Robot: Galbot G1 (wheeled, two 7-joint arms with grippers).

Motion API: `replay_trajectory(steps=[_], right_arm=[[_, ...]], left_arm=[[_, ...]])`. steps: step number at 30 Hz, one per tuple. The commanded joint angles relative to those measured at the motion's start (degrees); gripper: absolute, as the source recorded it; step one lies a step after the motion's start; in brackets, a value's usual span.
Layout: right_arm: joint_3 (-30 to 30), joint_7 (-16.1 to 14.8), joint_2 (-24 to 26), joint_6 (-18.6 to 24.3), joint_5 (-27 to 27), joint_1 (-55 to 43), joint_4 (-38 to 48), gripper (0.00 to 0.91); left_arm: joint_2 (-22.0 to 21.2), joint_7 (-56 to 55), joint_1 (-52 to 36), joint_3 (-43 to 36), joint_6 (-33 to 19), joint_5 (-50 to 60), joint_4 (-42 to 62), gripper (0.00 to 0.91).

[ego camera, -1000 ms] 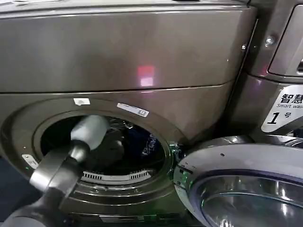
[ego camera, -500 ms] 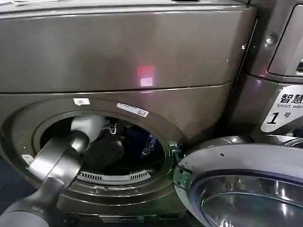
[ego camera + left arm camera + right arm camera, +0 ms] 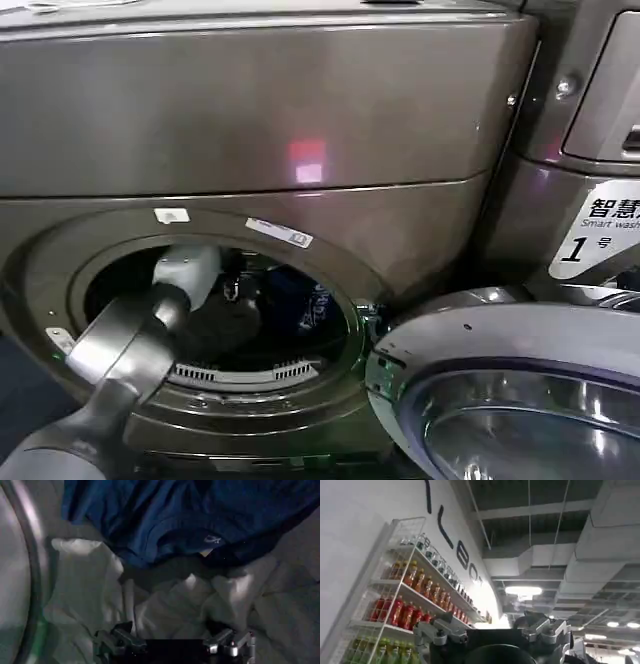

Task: Grasp the clothes from the dryer.

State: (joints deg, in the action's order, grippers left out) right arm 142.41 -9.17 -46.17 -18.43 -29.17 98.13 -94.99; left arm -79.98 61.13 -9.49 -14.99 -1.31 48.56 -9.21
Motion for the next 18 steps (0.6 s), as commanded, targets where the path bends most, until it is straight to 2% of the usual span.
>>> replay_trajectory(steps=[1,11,15,18], right_arm=[[0.13,0.04,-0.32,-0.01,-0.12,0.15,-0.19,0.907],[-0.29,0.15,-0.24,0.10,0.06,-0.48,0.16,0.907],[-0.70,0.19,-0.26,0.14,0.23,-0.94,0.31,0.907],[-1.13,0.44,-0.21,0.15,0.31,-1.46,0.38,0.907]], left_arm=[[0.09,0.12,-0.13,-0.07,0.02,-0.31,0.11,0.046],[-0.19,-1.11,-0.57,2.52,0.00,-2.98,-0.09,0.034],[-0.05,-3.53,-0.60,6.71,0.69,-6.06,-2.01,0.023],[0.23,-7.41,-0.03,11.11,2.12,-13.51,-4.84,0.023]])
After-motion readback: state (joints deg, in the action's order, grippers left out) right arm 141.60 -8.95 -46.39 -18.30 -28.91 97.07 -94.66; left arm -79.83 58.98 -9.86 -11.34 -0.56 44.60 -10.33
